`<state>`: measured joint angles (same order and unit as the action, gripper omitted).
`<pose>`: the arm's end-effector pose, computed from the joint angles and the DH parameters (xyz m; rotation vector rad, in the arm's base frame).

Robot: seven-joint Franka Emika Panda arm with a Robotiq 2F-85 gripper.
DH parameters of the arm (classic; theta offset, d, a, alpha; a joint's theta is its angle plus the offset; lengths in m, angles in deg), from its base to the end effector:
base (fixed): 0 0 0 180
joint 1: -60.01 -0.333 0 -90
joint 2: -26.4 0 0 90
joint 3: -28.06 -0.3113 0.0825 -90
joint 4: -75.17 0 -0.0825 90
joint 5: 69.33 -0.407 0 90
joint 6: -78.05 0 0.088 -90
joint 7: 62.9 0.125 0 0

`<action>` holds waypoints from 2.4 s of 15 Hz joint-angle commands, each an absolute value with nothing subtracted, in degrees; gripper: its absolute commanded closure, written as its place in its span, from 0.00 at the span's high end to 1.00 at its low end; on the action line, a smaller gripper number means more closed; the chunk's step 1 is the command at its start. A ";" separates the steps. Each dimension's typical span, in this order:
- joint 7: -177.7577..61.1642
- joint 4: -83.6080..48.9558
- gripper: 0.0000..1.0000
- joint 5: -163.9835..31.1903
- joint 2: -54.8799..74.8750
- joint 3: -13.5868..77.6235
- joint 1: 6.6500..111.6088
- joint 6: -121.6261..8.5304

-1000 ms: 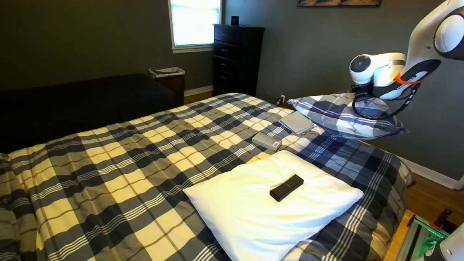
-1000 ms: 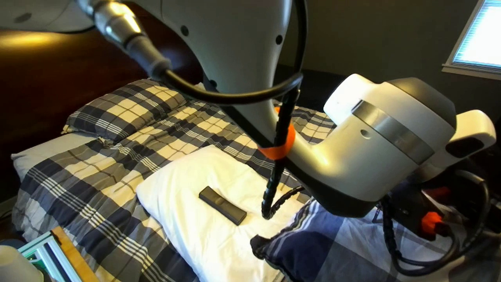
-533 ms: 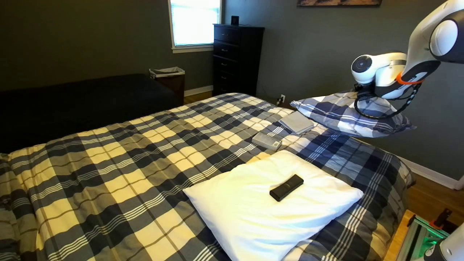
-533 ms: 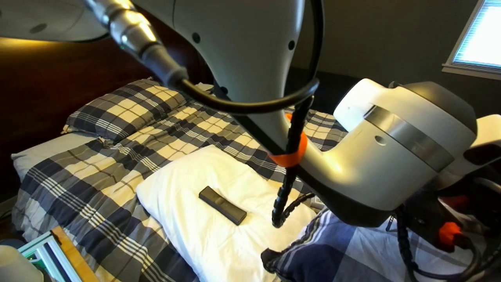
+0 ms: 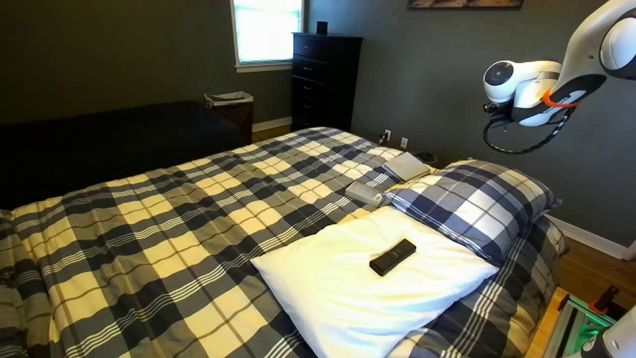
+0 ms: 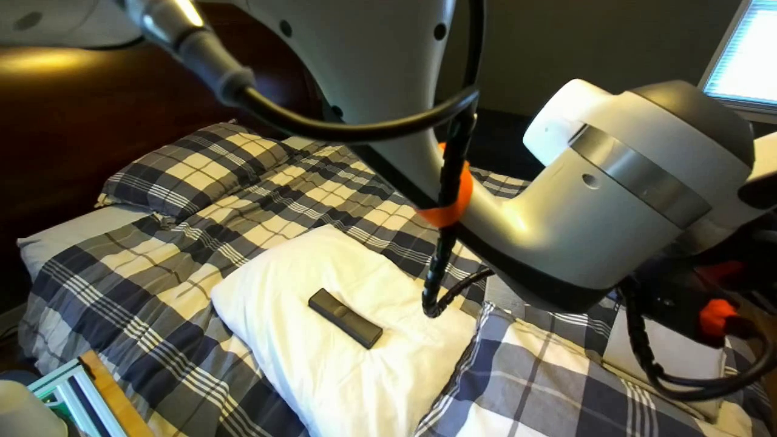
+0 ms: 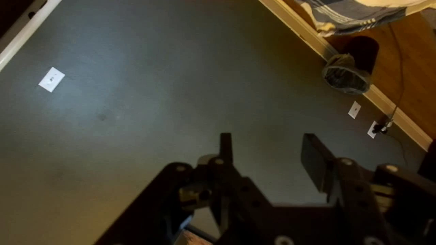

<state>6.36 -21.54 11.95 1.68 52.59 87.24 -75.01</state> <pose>0.4919 -0.5332 0.3840 1.8774 -0.8368 0.6404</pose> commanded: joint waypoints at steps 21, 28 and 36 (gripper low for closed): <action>-27.38 -37.41 1.00 -37.64 21.56 48.00 77.97 -44.59; -27.90 -51.29 1.00 -50.99 29.97 44.18 75.10 -46.73; -27.57 -54.12 1.00 -53.67 30.38 40.67 73.94 -44.70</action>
<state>-27.50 -54.20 -53.62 30.40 40.97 73.64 -44.80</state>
